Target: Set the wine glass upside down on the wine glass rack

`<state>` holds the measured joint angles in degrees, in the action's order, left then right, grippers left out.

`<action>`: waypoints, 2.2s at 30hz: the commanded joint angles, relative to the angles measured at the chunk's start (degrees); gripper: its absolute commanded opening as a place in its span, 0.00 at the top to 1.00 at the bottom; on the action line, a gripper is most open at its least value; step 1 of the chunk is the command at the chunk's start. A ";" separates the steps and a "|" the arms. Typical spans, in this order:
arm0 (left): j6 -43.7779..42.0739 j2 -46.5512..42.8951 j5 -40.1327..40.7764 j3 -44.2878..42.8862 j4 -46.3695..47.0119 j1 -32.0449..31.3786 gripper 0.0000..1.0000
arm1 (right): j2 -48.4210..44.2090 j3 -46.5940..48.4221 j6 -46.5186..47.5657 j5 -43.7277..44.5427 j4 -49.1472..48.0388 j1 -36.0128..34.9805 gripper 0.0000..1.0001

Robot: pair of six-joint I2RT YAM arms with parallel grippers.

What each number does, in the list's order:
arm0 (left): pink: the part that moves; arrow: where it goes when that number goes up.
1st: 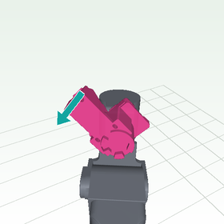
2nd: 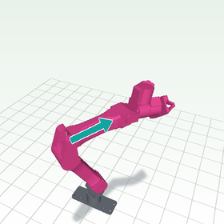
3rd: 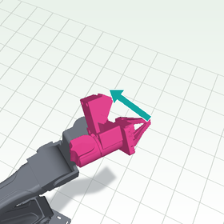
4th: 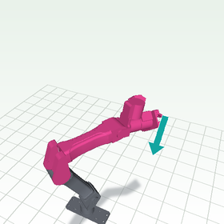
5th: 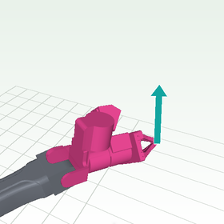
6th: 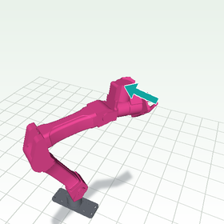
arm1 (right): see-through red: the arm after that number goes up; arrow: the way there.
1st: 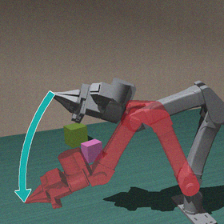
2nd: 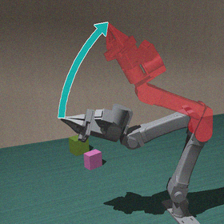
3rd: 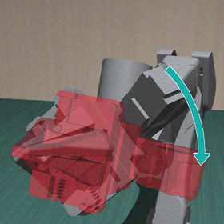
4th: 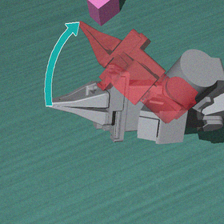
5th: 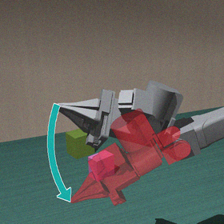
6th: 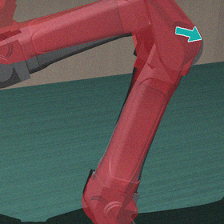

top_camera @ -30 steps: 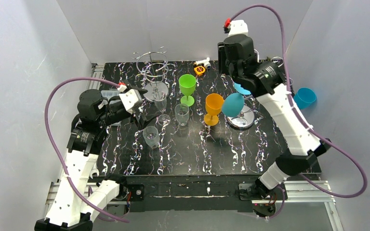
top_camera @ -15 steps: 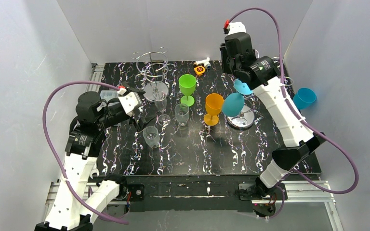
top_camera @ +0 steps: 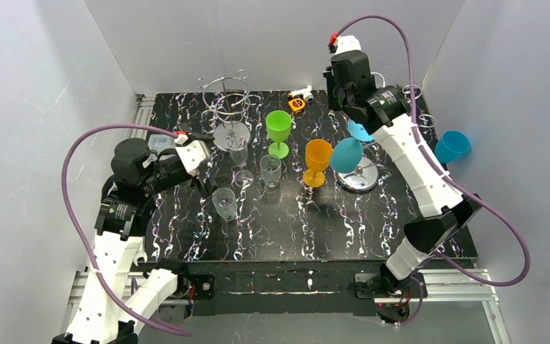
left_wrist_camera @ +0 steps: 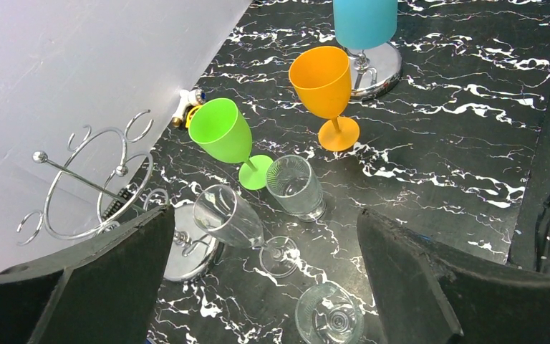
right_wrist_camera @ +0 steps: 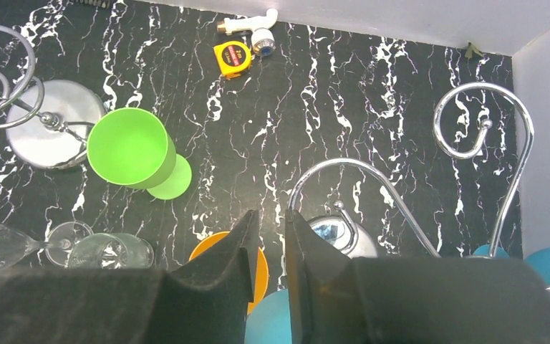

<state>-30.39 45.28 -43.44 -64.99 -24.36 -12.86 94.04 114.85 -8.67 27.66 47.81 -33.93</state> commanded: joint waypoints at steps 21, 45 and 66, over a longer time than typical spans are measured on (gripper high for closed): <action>-1.74 -2.46 0.20 -1.50 -2.13 -0.14 0.02 | 6.86 8.63 0.31 3.84 -8.77 5.70 0.99; -3.63 -3.96 0.51 0.54 -3.23 -0.14 0.02 | 16.65 17.98 -6.55 4.49 -13.27 12.22 0.99; -4.59 -6.26 1.17 1.94 -4.89 -0.13 0.02 | 16.55 17.36 -7.62 19.69 -19.89 8.71 0.99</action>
<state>-34.15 39.68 -42.35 -64.05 -28.03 -12.86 111.13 131.66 -16.29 44.69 31.90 -24.95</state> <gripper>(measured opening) 0.982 0.032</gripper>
